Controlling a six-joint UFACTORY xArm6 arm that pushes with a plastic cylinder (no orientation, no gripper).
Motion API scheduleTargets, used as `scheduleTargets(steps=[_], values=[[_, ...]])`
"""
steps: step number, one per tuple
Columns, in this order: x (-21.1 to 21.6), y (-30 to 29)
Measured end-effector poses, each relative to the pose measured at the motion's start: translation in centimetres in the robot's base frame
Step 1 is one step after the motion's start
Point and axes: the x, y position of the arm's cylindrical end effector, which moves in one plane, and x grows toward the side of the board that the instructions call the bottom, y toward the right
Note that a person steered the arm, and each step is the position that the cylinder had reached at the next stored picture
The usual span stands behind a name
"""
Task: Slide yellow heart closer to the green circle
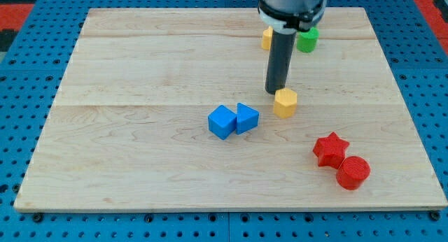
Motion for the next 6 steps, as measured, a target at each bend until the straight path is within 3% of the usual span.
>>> scheduleTargets(steps=[2, 3, 4, 6], values=[[4.7, 2.7], [4.2, 5.5], [-2.7, 4.0], [-11.0, -10.1]])
